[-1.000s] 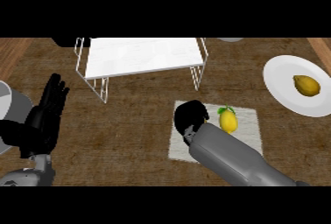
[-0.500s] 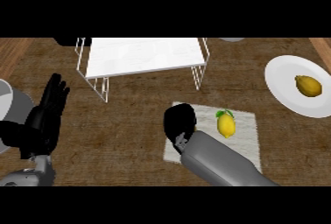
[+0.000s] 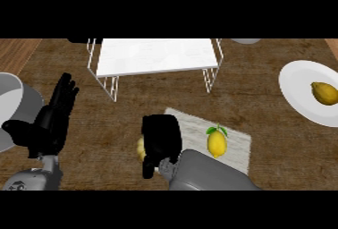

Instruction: Pick the squash from the placemat and place it in the tiered shelf

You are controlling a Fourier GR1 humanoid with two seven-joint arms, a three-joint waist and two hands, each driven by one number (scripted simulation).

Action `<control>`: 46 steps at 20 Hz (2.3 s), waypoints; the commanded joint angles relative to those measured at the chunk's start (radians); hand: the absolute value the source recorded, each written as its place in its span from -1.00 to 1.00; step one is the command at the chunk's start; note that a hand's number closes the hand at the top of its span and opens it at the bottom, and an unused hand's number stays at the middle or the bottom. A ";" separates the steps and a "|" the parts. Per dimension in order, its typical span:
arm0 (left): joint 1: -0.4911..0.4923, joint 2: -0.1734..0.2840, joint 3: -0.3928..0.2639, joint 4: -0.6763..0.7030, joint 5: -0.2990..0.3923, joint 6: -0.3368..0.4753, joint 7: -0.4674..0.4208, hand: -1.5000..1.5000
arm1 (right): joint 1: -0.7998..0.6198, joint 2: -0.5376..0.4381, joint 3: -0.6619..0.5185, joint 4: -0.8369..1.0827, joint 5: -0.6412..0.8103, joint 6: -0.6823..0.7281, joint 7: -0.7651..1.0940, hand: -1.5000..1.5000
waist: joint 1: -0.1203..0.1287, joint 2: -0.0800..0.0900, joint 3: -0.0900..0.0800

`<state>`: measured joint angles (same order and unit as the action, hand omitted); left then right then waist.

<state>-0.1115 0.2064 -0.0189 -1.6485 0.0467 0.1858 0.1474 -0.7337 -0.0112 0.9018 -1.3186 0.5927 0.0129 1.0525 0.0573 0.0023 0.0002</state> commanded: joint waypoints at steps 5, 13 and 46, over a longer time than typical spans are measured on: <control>-0.022 0.016 0.025 0.019 -0.004 0.005 0.019 0.00 | -0.166 0.011 -0.062 -0.230 0.012 -0.292 0.247 1.00 | -0.022 -0.015 -0.001; 0.006 0.005 0.034 -0.004 0.013 0.004 0.009 0.00 | -0.375 0.010 -0.188 -0.189 0.162 -0.224 0.425 1.00 | -0.043 -0.018 -0.003; 0.003 -0.010 0.028 -0.077 -0.024 -0.003 0.051 0.00 | -0.532 0.011 -0.435 0.605 0.101 -0.635 -0.138 1.00 | -0.014 0.006 -0.001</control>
<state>-0.0846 0.1890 0.0015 -1.6859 0.0250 0.1768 0.1480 -1.2184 -0.0035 0.4637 -0.8327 0.7489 -0.5787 0.9471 0.0388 0.0079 -0.0008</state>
